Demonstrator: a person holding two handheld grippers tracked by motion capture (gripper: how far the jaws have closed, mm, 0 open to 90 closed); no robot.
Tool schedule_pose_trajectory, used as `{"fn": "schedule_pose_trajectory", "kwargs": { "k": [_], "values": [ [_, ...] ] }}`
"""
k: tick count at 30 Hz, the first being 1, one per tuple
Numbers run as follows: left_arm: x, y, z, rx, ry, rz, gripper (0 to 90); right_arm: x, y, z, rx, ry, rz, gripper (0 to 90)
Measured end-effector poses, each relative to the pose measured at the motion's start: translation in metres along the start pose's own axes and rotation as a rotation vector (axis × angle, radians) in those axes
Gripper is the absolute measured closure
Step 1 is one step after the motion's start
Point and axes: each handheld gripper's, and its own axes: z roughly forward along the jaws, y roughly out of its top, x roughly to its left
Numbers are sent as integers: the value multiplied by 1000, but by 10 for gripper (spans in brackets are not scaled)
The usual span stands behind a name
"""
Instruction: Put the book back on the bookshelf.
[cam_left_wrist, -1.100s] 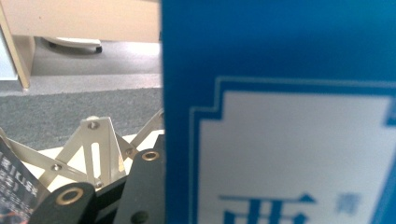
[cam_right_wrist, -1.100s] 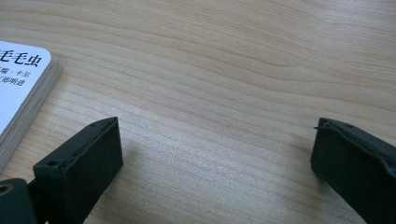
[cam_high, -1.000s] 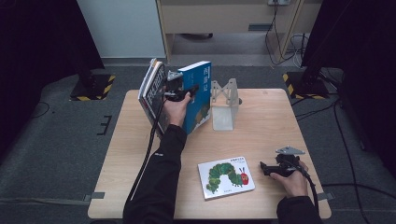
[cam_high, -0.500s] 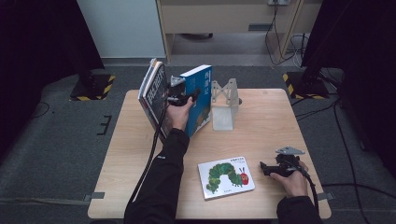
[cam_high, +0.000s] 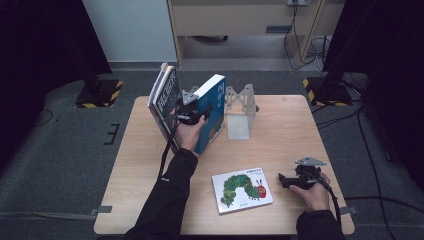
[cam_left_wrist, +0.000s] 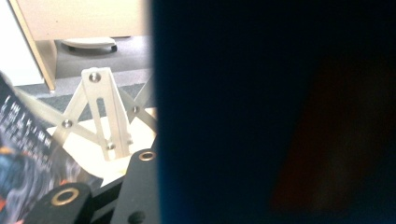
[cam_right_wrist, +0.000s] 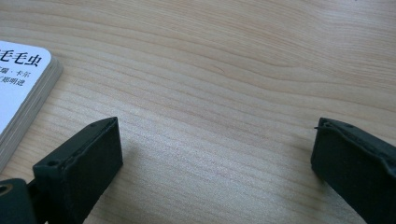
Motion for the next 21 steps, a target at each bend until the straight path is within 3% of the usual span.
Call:
{"fn": "schedule_pose_trajectory", "kwargs": {
  "k": [4,7,12,21],
  "values": [
    [3,-8,-7,-16,5,-19,594,0,0,0,0,0,0,24],
    [3,-10,-13,6,16,-7,594,0,0,0,0,0,1,23],
    [5,-19,-20,-13,22,9,588,0,0,0,0,0,1,23],
    [-4,-29,-27,-64,-20,16,571,0,0,0,0,-1,-1,24]
  ]
}}
